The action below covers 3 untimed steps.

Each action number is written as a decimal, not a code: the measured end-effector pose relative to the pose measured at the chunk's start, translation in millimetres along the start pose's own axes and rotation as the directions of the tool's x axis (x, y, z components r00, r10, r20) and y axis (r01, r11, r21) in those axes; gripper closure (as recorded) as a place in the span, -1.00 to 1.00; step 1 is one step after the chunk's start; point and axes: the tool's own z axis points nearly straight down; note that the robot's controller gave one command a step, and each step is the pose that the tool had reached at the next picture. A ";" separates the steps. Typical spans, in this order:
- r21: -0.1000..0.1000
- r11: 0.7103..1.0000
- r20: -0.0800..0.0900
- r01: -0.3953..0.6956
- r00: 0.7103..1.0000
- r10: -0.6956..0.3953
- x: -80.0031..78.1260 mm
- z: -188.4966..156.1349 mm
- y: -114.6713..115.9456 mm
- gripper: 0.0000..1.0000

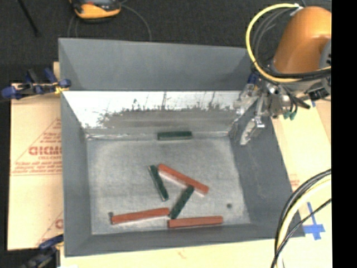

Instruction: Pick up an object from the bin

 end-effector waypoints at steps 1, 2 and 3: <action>0.000 1.000 0.000 0.000 1.000 0.000 0.0 0.0 0.0 -1.00; 0.000 0.999 0.003 0.044 0.999 -0.044 55.4 57.2 -1.8 -1.00; -0.005 0.999 -0.010 0.040 0.999 -0.041 70.0 78.9 11.2 -1.00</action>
Offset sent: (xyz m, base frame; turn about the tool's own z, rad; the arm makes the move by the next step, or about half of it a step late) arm -0.0884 -0.0024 -0.0930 -0.0698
